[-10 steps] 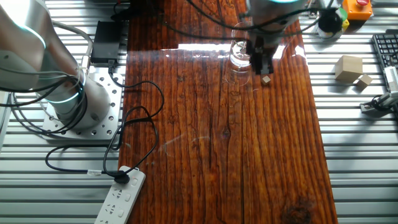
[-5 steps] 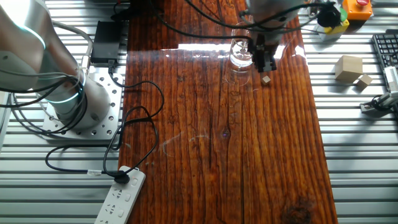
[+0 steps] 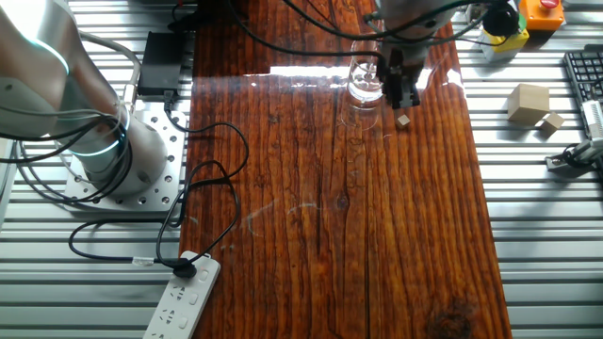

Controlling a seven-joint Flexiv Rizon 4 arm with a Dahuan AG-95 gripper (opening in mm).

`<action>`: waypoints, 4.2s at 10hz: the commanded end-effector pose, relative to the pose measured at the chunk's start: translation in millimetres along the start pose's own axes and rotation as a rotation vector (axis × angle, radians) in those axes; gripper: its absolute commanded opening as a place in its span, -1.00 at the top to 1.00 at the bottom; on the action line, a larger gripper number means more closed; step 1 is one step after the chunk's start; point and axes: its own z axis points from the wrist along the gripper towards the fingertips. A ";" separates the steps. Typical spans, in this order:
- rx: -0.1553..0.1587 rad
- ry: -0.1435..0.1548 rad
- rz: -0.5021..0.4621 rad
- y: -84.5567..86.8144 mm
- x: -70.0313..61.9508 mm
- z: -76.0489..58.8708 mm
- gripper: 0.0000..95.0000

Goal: Stir the beaker with a glass rod

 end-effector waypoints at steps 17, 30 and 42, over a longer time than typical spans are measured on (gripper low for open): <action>-0.077 -0.119 -0.275 166.2 -26.3 -4.6 0.60; -0.058 -0.207 -0.319 203.3 -13.1 13.6 0.20; -0.070 -0.132 -0.339 203.5 -13.2 15.0 0.20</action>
